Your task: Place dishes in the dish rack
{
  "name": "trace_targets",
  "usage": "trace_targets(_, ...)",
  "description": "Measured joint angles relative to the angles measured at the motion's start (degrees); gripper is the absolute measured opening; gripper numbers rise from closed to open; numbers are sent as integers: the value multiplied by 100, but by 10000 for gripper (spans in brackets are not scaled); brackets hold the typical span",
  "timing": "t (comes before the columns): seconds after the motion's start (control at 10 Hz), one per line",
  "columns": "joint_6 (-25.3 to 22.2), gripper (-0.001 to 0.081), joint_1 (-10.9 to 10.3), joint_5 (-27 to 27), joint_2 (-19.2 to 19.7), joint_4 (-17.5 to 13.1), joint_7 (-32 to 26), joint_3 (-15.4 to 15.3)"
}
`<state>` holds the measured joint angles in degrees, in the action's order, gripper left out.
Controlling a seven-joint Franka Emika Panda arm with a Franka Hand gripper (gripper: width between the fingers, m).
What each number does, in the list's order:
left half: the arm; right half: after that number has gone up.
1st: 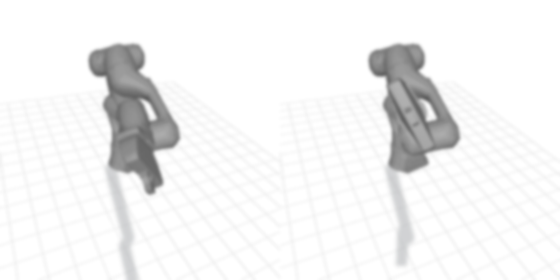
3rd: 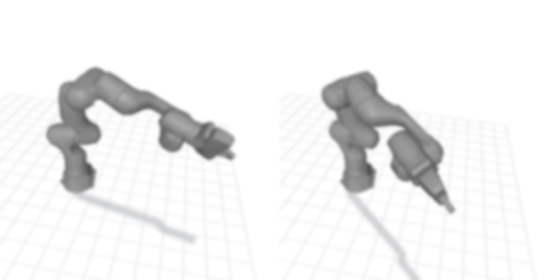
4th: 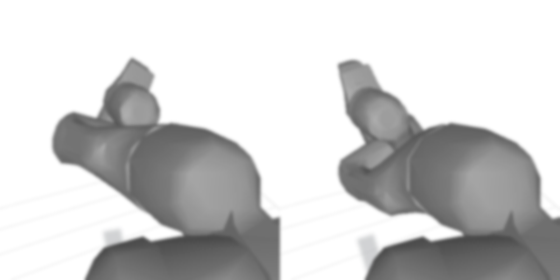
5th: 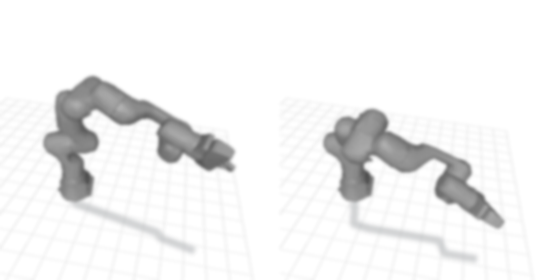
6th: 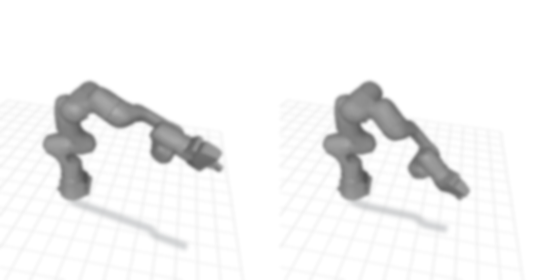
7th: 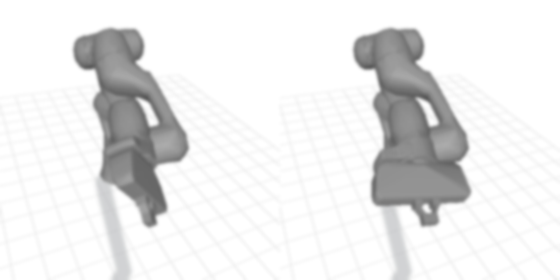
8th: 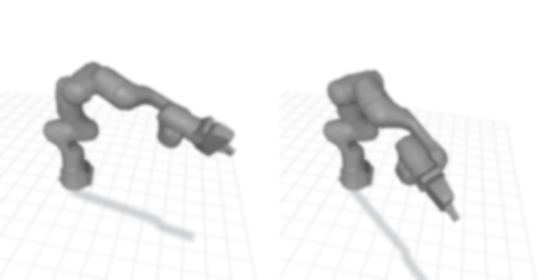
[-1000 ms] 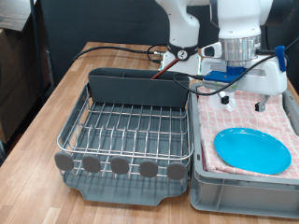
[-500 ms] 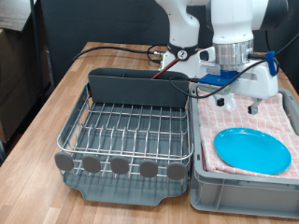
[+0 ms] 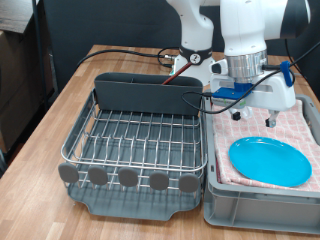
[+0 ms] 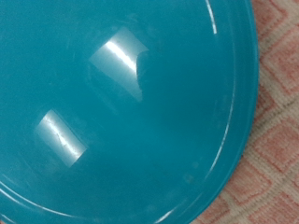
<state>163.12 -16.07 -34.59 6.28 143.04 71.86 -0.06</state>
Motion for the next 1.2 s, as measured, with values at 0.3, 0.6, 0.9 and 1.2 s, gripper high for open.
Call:
trace_targets(0.3, 74, 803, 6, -283, 152, -84, -314, -56)
trace_targets(0.6, 132, 803, 43, -692, 342, -232, -748, -148)
trace_targets(0.9, 251, 803, 62, -1018, 507, -341, -1012, -221)
trace_targets(1.2, 431, 803, 62, -1044, 636, -390, -1029, -236)
